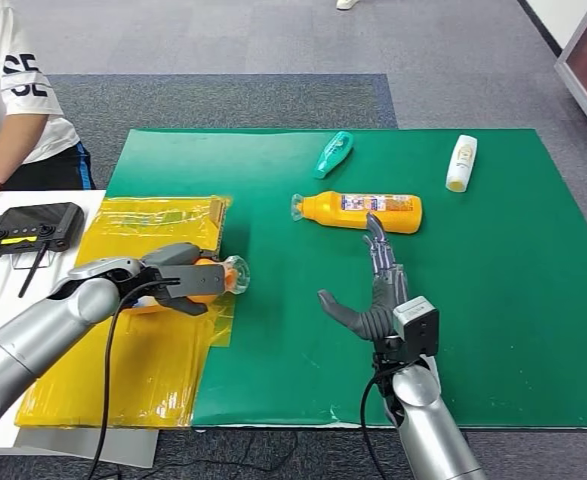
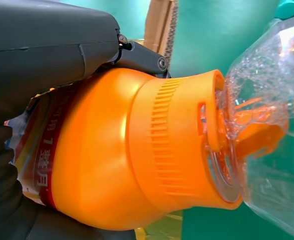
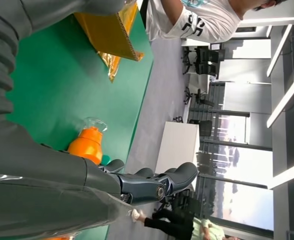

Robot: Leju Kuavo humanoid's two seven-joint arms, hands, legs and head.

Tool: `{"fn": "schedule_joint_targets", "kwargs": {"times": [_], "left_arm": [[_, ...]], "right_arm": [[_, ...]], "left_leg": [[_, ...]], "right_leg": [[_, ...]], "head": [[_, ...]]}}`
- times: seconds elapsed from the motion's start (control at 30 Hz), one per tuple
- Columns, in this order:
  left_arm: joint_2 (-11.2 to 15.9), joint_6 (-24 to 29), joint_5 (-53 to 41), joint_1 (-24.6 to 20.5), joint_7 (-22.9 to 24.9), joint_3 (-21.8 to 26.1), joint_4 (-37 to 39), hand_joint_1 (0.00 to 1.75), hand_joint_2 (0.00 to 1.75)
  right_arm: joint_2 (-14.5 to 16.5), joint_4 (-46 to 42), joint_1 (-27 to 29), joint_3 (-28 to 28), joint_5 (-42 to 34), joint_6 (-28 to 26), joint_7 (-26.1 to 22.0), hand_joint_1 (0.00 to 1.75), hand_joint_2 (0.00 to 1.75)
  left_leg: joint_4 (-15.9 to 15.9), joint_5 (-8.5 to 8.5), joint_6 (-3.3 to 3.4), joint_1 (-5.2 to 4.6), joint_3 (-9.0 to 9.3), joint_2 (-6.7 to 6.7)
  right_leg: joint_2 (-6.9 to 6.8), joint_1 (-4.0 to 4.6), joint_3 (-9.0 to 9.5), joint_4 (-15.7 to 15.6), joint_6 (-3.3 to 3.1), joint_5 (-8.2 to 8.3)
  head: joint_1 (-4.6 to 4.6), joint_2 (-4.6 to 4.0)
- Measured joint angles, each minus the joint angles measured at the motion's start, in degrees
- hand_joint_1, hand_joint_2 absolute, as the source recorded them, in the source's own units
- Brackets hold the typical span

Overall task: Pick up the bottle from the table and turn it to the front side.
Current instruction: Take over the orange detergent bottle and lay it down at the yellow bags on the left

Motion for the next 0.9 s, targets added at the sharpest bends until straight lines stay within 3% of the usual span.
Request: {"fn": "schedule_joint_targets", "kwargs": {"times": [0.23, 0.37, 0.9], "left_arm": [[-0.86, 0.08, -0.27, 0.04, -0.13, 0.00, -0.02, 1.73, 1.75], [-1.17, 0.16, -0.28, 0.11, -0.21, 0.01, -0.02, 0.00, 1.75], [-1.49, 0.52, -0.27, 0.13, -0.39, 0.74, -0.04, 0.00, 1.75]], "right_arm": [[0.00, 0.00, 0.05, -0.01, 0.11, 0.00, 0.01, 0.00, 1.75], [0.00, 0.00, 0.06, 0.00, 0.15, 0.00, 0.00, 0.00, 1.75], [0.00, 0.00, 0.07, -0.01, 0.22, 0.00, 0.02, 0.00, 1.75]], "left_leg": [[0.00, 0.00, 0.00, 0.00, -0.03, 0.00], [0.00, 0.00, 0.00, 0.00, -0.04, 0.00], [0.00, 0.03, 0.02, 0.00, -0.03, 0.00]], "right_leg": [[0.00, 0.00, -0.03, 0.00, 0.00, 0.00], [0.00, 0.00, -0.04, 0.00, 0.00, 0.00], [-0.01, 0.00, -0.02, 0.00, 0.01, 0.02]], "head": [[-0.01, 0.00], [-0.01, 0.00], [-0.01, 0.00]]}}
